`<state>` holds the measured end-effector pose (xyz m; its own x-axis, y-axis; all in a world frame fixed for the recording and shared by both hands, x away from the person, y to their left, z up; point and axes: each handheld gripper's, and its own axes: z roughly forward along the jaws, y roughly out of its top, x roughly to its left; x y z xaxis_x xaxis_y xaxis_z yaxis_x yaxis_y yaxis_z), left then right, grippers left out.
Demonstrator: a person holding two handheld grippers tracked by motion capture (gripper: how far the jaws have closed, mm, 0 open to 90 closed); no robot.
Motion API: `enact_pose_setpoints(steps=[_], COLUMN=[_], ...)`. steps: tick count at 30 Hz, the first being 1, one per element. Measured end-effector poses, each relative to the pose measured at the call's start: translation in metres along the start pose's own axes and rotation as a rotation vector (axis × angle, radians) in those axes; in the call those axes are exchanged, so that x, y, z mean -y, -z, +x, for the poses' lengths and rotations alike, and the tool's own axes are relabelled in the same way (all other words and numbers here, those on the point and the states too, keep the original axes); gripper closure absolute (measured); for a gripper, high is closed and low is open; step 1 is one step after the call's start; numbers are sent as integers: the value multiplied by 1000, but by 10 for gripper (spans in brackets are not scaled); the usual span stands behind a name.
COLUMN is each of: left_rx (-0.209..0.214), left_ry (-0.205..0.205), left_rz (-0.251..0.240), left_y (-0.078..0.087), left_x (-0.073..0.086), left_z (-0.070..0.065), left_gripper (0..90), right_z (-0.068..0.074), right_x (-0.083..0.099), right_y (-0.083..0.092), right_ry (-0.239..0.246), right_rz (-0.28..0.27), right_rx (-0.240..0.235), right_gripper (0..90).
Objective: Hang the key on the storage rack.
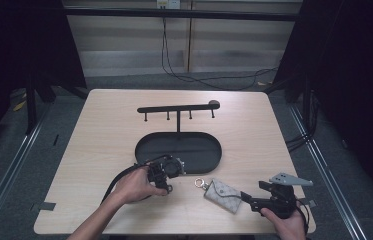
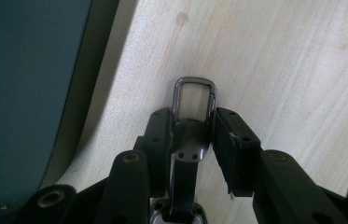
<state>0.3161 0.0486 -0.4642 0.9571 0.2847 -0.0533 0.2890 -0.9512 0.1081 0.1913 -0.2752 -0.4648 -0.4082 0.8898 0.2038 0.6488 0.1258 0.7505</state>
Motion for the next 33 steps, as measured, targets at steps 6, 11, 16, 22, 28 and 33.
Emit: enact_pose_setpoints(steps=[6,11,16,22,28,33], left_rx=[-5,-10,9,13,29,39], left_ry=[9,49,67,87,105,118], left_rz=[7,24,29,18,4,-24], left_y=[0,0,0,0,6,17], left_x=[-1,-4,-4,0,4,9], left_z=[-1,-1,2,4,9,12], left_gripper=[700,704,705,704,704,704], right_z=[0,0,0,0,0,0], right_x=[0,0,0,0,0,0], right_y=[0,0,0,0,1,2], right_ry=[3,2,-1,-4,-2,-4], right_rz=[-3,3,-1,-2,-9,-13], right_rx=[2,3,8,11,15,13], right_gripper=[166,166,171,170,171,172])
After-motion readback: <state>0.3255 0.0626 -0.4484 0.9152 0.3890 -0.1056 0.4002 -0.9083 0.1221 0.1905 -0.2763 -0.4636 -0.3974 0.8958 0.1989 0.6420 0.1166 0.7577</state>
